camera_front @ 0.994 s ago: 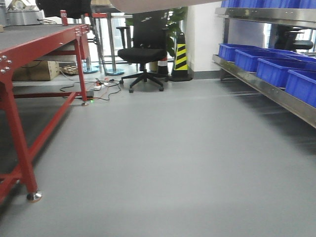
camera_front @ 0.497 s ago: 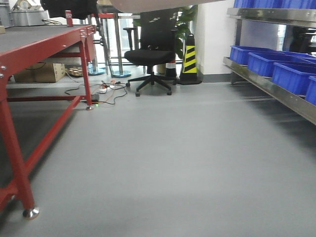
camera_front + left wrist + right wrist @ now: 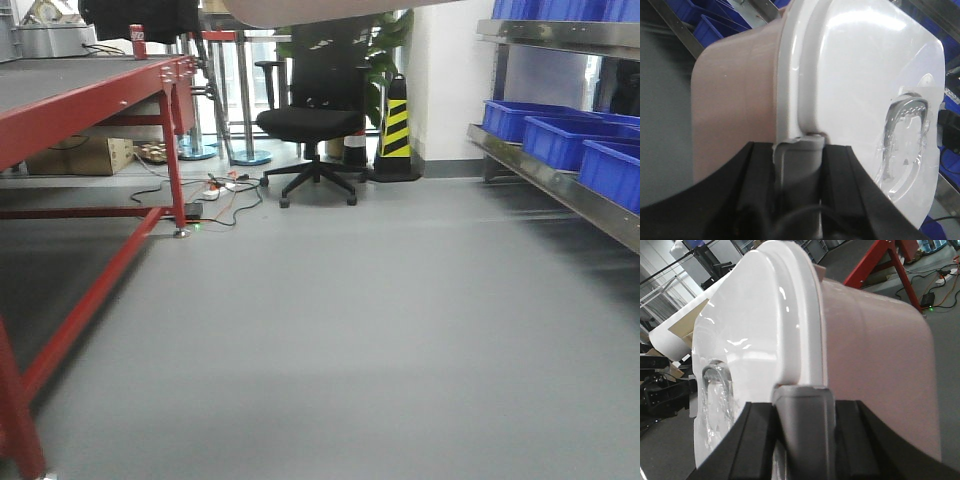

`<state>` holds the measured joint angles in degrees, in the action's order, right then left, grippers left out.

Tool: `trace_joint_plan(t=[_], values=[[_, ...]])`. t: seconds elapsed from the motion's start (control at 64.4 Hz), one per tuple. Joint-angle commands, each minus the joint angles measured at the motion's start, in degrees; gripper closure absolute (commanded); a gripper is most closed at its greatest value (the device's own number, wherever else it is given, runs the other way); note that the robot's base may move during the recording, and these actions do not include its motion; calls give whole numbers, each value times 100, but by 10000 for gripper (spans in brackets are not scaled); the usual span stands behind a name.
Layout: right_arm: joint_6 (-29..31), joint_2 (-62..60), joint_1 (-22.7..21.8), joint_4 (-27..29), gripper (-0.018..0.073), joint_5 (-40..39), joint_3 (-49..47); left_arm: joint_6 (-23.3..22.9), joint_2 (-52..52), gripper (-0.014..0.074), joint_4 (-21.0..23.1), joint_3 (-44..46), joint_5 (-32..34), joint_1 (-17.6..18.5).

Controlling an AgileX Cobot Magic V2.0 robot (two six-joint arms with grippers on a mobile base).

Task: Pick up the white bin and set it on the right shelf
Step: 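Carry the bin with both grippers toward the blue-crate shelving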

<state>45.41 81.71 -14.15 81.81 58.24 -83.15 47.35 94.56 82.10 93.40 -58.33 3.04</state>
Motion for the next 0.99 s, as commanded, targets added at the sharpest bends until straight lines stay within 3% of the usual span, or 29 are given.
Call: trace_joint_plan(t=[0.0, 0.979], values=[[57, -280, 269, 716, 501, 1549, -165, 273, -324, 722, 666, 203, -1665, 449], [57, -280, 269, 716, 501, 1540, -166, 273, -324, 722, 666, 203, -1665, 449]])
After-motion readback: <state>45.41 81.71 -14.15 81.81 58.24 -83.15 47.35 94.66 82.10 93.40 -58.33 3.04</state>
